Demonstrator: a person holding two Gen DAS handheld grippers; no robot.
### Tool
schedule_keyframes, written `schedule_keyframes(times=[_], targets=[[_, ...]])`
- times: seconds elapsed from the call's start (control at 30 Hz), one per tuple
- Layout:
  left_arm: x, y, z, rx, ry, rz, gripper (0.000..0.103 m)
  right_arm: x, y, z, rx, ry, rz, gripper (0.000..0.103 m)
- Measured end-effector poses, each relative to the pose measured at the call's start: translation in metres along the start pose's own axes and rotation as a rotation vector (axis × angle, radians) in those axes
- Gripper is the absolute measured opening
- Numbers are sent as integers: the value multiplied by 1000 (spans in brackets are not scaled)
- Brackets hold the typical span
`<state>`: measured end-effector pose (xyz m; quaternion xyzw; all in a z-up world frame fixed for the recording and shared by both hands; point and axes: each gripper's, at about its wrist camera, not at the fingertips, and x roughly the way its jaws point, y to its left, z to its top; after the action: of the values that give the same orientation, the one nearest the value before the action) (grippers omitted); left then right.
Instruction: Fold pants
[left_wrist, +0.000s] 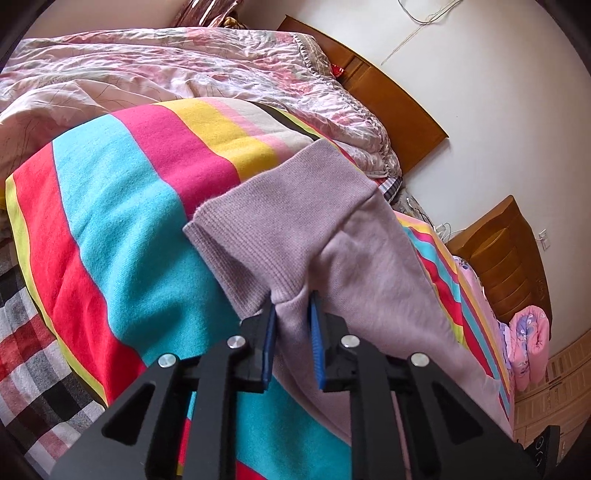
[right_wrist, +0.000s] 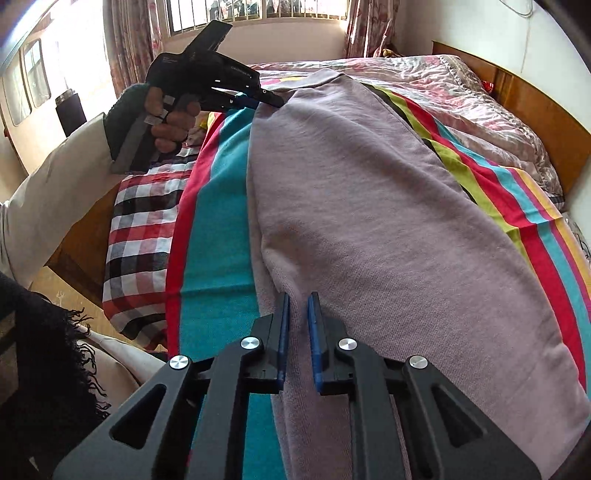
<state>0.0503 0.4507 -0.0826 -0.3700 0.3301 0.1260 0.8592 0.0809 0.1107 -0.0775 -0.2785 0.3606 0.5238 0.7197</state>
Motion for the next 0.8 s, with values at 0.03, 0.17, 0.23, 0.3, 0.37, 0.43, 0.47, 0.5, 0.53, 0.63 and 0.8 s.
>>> schedule_keyframes(times=[0.03,0.17,0.23,0.3,0.37,0.43,0.47,0.5,0.53,0.63,0.8], targets=[[0,0,0,-2,-1,3,15,-1,2,1,-18,-2,-11,5],[-10,-8,1,-10,-36,45,9,-23,8,9,-46,-58,-17,4],[-23,-16,2,18,-63,63,8,-34,13,10,-66,-67,-22,4],[-22,-22,3,48,-49,100,8,-30,12,6,-66,-45,-13,4],[-11,-19,1,42,-14,139,8,-13,13,-1,-68,-11,4,4],[-4,-13,-1,19,-3,143,9,1,17,-5,-63,1,15,11],[-4,-12,-2,11,-8,144,11,1,14,-5,-30,-2,51,20],[-5,-11,-2,1,-9,143,12,-1,12,-5,-5,-1,71,21],[-7,-11,-2,-12,-10,151,15,-3,13,-5,-4,1,68,24],[-26,-41,-5,46,-100,348,55,-25,7,-10,25,-42,118,32],[-29,-161,-35,368,-88,126,74,-79,-46,-35,269,-178,-44,40]])
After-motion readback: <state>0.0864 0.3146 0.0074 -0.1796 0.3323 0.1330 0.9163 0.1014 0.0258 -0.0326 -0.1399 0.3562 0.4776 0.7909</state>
